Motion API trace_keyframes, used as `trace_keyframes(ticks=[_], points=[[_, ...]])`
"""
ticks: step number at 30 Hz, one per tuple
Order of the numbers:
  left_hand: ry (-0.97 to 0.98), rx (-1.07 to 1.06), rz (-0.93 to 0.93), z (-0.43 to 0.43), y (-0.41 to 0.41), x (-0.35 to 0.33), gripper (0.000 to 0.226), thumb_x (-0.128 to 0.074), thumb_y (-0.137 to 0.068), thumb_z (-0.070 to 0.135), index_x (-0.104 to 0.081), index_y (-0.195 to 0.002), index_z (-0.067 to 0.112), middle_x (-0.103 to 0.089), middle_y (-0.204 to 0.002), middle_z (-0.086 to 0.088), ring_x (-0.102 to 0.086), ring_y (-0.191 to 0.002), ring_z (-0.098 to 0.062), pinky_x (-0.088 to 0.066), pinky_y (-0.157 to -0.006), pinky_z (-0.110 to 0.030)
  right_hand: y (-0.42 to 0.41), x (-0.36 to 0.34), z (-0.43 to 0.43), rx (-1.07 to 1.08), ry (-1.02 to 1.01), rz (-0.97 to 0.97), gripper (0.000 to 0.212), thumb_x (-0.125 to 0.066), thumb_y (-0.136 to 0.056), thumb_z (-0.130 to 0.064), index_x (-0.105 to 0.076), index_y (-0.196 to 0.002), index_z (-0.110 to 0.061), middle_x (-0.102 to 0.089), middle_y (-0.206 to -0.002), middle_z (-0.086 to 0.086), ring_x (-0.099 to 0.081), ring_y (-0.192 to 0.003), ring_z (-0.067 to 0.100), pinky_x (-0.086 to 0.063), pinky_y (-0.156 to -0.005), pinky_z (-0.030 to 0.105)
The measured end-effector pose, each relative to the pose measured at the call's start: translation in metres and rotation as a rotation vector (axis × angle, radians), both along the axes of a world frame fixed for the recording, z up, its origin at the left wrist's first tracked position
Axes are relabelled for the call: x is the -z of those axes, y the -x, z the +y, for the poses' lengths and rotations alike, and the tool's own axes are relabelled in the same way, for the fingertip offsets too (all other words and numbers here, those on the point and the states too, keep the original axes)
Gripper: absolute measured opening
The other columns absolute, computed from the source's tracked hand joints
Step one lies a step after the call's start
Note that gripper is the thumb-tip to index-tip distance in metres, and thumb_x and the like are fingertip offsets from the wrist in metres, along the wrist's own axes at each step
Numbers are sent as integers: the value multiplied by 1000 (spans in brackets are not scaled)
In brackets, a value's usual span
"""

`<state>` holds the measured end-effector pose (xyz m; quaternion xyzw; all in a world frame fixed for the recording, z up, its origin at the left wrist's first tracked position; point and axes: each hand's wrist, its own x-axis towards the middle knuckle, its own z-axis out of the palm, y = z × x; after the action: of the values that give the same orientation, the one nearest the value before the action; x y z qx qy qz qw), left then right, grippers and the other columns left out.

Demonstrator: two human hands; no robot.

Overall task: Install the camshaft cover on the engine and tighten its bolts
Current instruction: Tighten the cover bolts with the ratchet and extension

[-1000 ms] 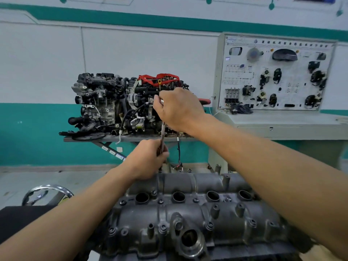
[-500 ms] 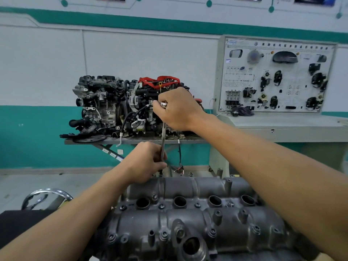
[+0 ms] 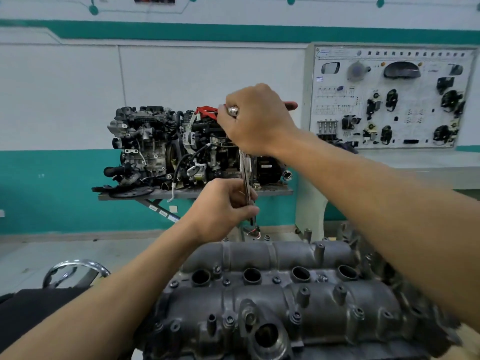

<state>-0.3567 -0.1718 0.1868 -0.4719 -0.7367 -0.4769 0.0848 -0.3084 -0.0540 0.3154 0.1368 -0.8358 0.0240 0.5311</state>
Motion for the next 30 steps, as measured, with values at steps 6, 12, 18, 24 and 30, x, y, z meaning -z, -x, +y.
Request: trace_keyframes(ticks=[6,12,18,24,30], points=[[239,-36,59,28,5,-2,15,-79,-83,10,-66,-86,15,-75,-80,-3,-73,-74,-14,-62,-74,-35,-6,28,39,266,87,-72,48,-47,-94,-31,-32,-50,-17,-35,-48,-3,-33,-44,14,-21,-48,29],[267,38,-35,43,7,4,15,-77,-84,5,-64,-89,10,-77,-82,-12,-75,-78,-26,-62,-78,-45,-10,35,53,410,31,-38,46,-47,-92,-35,-38,-51,-15,-40,-50,-2,-37,-45,13,-18,-46,24],[281,14,-3,50,9,7,16,-78,-83,7,-63,-88,14,-76,-82,-7,-75,-77,-21,-61,-79,-43,-12,39,53,386,53,-42,46,-50,-89,-33,-36,-49,-15,-38,-47,-1,-38,-43,15,-20,-44,24],[348,-19,94,48,13,18,16,-79,-82,9,-65,-85,16,-75,-84,-4,-72,-79,-15,-59,-80,-37,-9,54,59,385,104,-160,44,-48,-90,-34,-37,-51,-15,-39,-50,0,-39,-46,18,-29,-48,28],[223,30,-2,50,11,12,15,-74,-85,3,-63,-85,14,-77,-78,-8,-73,-71,-23,-60,-72,-35,-14,38,59,389,109,-66,45,-49,-89,-34,-35,-50,-17,-37,-50,-1,-37,-45,16,-22,-46,26]])
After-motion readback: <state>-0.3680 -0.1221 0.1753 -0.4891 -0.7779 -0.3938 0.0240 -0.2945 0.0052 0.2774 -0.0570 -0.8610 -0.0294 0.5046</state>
